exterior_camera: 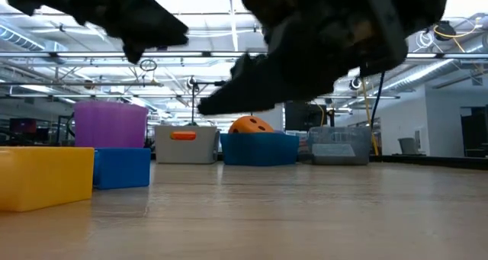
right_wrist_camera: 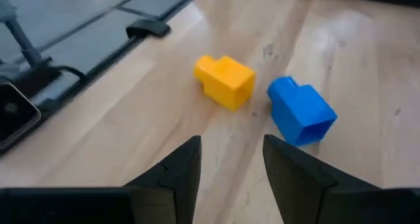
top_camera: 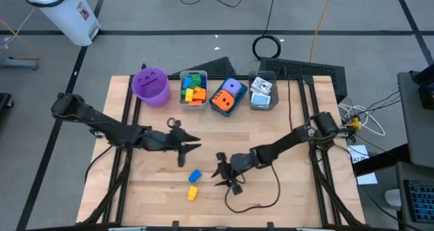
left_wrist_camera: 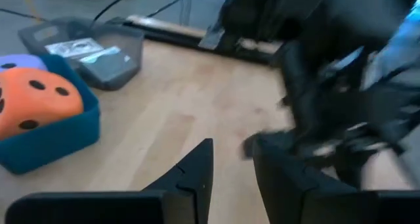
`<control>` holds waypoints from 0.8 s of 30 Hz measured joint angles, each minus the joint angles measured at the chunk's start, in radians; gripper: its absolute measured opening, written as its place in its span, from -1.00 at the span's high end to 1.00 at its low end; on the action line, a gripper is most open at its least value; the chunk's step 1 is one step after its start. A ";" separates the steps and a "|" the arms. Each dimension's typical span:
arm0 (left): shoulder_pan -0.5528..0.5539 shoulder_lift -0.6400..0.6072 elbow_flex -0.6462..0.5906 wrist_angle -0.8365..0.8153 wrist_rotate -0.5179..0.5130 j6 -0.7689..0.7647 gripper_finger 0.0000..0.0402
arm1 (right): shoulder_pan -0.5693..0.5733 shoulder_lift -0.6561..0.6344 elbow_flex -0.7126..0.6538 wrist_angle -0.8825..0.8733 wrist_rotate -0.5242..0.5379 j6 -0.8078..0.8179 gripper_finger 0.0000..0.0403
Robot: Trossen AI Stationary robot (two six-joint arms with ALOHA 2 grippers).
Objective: Pick & Place Toys
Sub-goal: Put the blue game piece into the gray bin
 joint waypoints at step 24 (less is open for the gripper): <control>-0.094 -0.148 -0.133 0.175 -0.105 0.046 0.36 | -0.102 0.253 0.099 0.256 -0.083 0.085 0.23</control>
